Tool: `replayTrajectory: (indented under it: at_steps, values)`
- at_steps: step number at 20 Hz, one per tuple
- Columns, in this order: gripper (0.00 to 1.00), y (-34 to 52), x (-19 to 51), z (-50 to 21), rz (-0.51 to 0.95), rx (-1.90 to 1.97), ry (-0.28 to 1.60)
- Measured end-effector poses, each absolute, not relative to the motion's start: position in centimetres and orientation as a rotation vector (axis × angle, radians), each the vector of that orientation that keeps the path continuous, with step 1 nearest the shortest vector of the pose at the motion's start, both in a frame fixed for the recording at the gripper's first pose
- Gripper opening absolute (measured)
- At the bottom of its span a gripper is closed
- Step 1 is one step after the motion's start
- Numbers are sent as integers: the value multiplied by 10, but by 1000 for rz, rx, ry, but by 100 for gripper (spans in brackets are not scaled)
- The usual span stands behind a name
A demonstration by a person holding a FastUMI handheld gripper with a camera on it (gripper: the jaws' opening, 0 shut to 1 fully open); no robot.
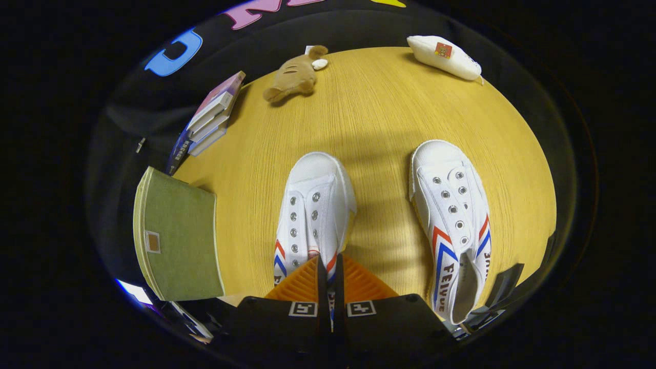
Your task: Open the storage box then place both shoes into the box .Put the left shoe in first, then the right shoe, with the right side of both shoes facing outward in a uniform manner.
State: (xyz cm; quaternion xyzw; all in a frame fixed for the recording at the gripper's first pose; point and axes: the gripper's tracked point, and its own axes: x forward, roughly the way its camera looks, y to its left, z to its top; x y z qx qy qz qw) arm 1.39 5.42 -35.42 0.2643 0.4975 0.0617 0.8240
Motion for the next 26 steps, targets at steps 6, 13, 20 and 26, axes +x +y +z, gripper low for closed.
replayTrajectory:
  at_steps: [6,13,20,26]
  values:
    - [6,60,8,-305,163,621,1011]
    - [6,119,10,-203,308,698,940]
    - [6,223,15,-124,466,766,914]
    - [6,318,18,-114,519,759,963]
